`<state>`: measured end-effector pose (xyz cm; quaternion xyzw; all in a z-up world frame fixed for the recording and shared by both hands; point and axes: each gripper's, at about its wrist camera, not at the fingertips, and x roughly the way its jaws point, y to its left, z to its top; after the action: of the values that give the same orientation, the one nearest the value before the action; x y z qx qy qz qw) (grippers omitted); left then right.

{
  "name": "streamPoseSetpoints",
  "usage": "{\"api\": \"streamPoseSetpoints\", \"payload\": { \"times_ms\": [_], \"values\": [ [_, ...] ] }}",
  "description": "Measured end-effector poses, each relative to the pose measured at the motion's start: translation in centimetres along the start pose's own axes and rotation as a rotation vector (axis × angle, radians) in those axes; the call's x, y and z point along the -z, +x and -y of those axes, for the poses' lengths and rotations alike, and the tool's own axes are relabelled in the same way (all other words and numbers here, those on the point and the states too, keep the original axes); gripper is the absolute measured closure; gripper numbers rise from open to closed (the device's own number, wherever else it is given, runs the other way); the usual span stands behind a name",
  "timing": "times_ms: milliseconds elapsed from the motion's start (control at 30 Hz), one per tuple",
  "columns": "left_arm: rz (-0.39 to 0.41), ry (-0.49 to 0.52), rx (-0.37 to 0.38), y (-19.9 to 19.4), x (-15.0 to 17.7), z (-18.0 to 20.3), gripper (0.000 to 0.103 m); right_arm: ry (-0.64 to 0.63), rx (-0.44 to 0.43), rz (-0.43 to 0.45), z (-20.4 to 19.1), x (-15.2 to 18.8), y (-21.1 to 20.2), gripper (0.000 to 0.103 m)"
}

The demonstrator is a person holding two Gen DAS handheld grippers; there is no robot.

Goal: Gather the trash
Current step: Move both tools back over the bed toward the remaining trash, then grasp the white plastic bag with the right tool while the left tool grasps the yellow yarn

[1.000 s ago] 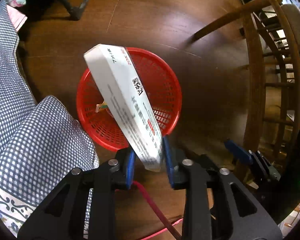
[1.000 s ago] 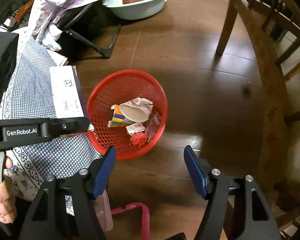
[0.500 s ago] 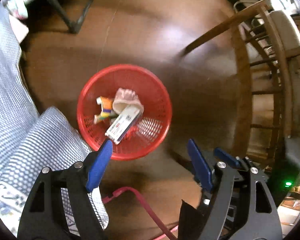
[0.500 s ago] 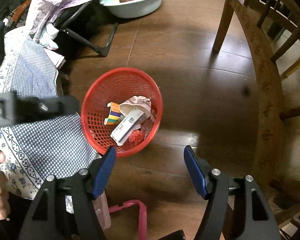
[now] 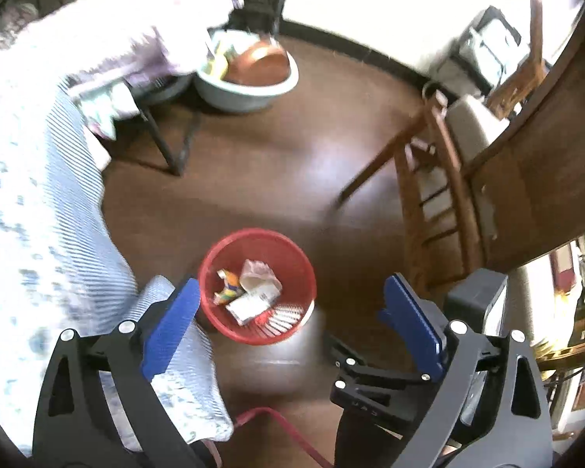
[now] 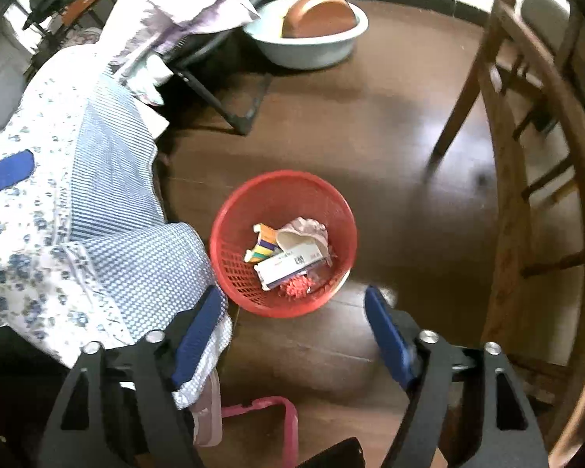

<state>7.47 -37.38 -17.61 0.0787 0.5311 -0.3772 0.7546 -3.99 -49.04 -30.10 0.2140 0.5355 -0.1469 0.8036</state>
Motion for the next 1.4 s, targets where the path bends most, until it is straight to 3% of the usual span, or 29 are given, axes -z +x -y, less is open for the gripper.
{"api": "streamPoseSetpoints", "payload": {
  "times_ms": [167, 367, 533, 767, 967, 1067, 1233, 1400],
  "values": [
    [0.146, -0.022, -0.07, -7.0, -0.1, -2.2, 0.007, -0.092, -0.002, 0.113, -3.7, -0.7, -4.8, 0.013],
    [0.313, -0.069, -0.253, -16.0, 1.3, -8.8, 0.007, -0.219, -0.044, 0.229, -10.2, -1.5, -10.3, 0.008],
    [0.383, -0.181, -0.411, -21.0, 2.3, -16.9, 0.007, -0.323, -0.106, 0.267, -17.0, -2.0, -12.4, 0.008],
    [0.437, -0.405, -0.544, -24.4, 3.0, -29.1, 0.007, -0.421, -0.202, 0.278, -26.3, -2.5, -13.4, 0.007],
    [0.466, -0.547, -0.713, -26.7, 4.9, -35.6, 0.007, -0.491, -0.233, 0.266, -32.7, -3.2, -12.7, 0.007],
    [0.5, -0.632, -0.779, -28.3, 6.3, -38.2, 0.007, -0.524, -0.257, 0.254, -36.6, -5.1, -12.1, 0.007],
    [0.535, -0.706, -0.807, -30.3, 7.7, -39.5, 0.007, -0.636, -0.183, 0.335, -44.2, -8.5, -10.3, 0.006],
    [0.546, -0.763, -0.767, -31.3, 8.7, -40.9, 0.007, -0.582, -0.174, 0.305, -49.6, -12.8, -6.3, 0.006]
  ]
}}
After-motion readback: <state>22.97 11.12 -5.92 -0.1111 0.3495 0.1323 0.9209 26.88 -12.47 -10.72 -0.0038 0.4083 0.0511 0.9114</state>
